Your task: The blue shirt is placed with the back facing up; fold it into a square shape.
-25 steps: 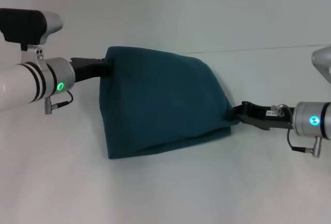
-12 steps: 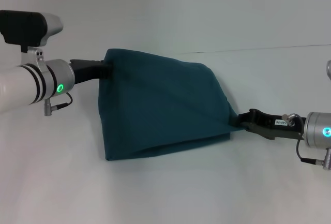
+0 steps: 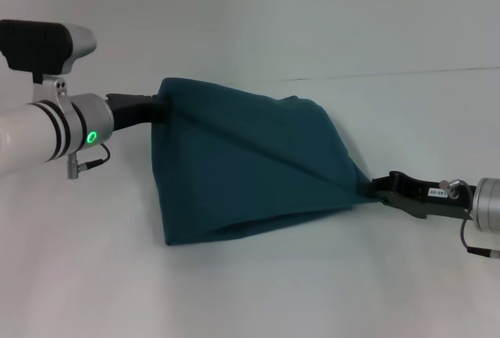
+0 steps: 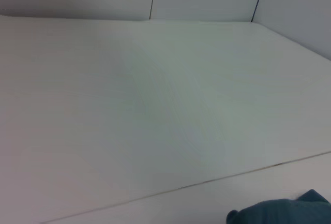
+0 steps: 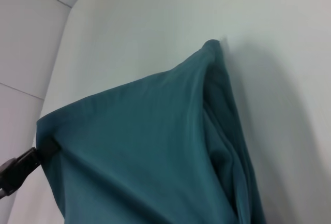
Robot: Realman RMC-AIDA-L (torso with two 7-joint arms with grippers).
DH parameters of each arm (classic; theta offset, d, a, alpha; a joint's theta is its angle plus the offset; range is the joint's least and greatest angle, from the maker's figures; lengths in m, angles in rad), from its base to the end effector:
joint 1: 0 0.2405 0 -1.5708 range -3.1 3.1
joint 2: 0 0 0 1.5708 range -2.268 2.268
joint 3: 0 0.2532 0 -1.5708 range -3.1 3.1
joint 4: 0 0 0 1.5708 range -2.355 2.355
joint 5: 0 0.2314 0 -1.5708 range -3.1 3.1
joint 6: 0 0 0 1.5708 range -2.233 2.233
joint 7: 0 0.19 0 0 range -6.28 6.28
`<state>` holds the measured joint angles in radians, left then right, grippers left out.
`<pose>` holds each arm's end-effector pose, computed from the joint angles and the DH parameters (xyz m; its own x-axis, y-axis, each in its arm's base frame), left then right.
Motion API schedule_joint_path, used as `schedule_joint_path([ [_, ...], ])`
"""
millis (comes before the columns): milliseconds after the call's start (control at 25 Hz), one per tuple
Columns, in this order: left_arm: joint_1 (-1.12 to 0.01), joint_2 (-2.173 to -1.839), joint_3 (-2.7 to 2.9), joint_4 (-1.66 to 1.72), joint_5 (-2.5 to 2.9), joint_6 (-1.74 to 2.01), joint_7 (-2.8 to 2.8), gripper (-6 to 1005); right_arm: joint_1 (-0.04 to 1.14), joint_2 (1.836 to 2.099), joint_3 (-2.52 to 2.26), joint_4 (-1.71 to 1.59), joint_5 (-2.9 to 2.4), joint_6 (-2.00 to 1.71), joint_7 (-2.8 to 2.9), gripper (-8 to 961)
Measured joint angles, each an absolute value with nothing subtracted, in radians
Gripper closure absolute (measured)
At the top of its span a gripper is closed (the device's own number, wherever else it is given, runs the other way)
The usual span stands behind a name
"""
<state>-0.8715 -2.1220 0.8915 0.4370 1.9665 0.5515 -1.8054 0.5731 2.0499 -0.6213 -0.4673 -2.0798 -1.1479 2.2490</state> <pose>-0.2243 0.5155 -0.0776 0.6665 0.5238 0.5304 0.7443 -0.4268 -0.5137 0.3222 0.3987 -0.0531 -0.0066 -0.8306 -0.5568 -0.9941 -0.0547 0.0934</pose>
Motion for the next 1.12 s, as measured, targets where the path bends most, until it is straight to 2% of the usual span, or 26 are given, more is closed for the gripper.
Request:
schedule_joint_path([
  [320, -0.856, -2.131, 0.917, 0.455, 1.967, 0.589, -1.805, 905, 0.567, 2.046, -0.620, -0.484, -2.054, -1.156, 2.175, 862],
  [480, -0.846, -2.133, 0.929, 0.472, 1.967, 0.635, -1.811, 899, 0.563, 2.041, -0.619, -0.489, -2.002, -1.158, 2.105, 702],
  [560, -0.838, -2.130, 0.924, 0.484, 1.966, 0.648, -1.828, 846, 0.565, 2.035, -0.618, -0.493, -1.995, -1.155, 2.092, 622],
  [800, -0.764, -2.126, 0.918, 0.586, 1.965, 0.648, -1.899, 687, 0.565, 2.026, -0.590, -0.524, -1.991, -1.146, 2.089, 487],
  [1120, -0.700, -2.131, 0.834, 0.669, 1.961, 0.682, -1.919, 385, 0.563, 2.010, -0.552, -0.546, -1.990, -1.135, 2.078, 299],
])
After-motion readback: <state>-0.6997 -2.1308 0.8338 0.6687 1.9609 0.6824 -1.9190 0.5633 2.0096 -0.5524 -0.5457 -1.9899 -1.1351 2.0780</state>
